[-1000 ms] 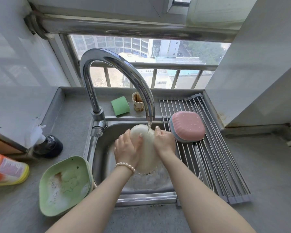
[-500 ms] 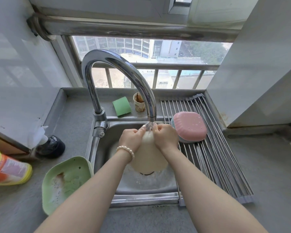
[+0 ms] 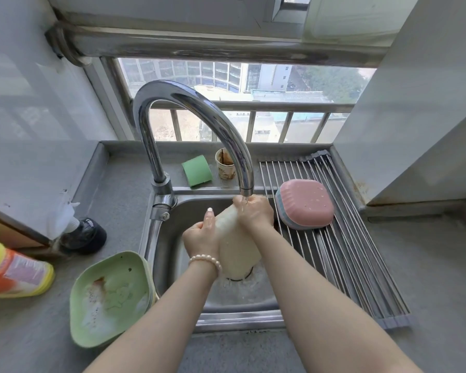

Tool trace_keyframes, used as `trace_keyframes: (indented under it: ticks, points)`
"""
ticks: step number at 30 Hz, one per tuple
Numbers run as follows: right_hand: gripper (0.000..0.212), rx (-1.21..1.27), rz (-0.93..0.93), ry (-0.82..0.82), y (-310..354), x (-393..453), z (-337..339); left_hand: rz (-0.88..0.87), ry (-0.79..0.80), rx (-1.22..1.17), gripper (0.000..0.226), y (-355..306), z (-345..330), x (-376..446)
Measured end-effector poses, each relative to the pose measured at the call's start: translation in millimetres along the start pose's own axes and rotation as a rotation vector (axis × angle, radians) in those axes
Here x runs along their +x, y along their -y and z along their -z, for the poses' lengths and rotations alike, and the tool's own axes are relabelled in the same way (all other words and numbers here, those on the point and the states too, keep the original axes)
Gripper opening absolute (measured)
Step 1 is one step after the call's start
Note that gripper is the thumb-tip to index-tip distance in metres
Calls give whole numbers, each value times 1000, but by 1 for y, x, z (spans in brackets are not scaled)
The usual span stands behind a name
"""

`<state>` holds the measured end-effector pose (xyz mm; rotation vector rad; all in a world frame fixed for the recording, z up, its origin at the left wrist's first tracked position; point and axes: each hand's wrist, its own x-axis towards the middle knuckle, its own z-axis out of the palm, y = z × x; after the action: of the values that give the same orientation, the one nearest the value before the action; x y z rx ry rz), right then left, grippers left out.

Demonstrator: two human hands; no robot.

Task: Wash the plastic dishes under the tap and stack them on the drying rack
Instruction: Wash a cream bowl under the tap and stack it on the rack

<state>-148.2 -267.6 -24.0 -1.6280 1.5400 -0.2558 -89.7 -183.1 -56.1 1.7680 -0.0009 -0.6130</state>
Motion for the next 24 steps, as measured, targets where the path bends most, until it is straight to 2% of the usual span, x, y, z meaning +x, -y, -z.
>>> trace_keyframes:
  ticks: [3, 5, 7, 9, 12, 14, 17, 19, 21, 24]
  points:
    - [43, 121, 52, -72, -9, 1, -1, 169, -36, -81, 54, 3, 2, 4]
    - [43, -98, 137, -172, -17, -8, -12, 264, -54, -88, 49, 3, 1, 6]
    - [64, -355, 247, -312, -25, -20, -26, 383, -69, -161, 45, 6, -1, 11]
    - [78, -410, 331, -377, -33, -28, -35, 494, -70, -231, 48, 9, -3, 16]
    - [90, -404, 292, -325, -41, -29, -32, 567, 0, -269, 60, 17, -7, 15]
    - [94, -351, 231, -296, -42, -25, -25, 602, 25, -346, 58, 17, -7, 10]
    - [81, -255, 89, -132, -39, -17, -12, 700, 89, -466, 62, 19, -4, 5]
    - [75, -299, 35, -29, -39, -12, -5, 730, 191, -502, 59, 20, 0, 1]
    - [77, -370, 60, -19, -41, -9, 0, 700, 260, -421, 47, 23, 3, 0]
    - [69, -395, 145, -98, -43, -10, 2, 529, 261, -91, 57, 30, 4, 5]
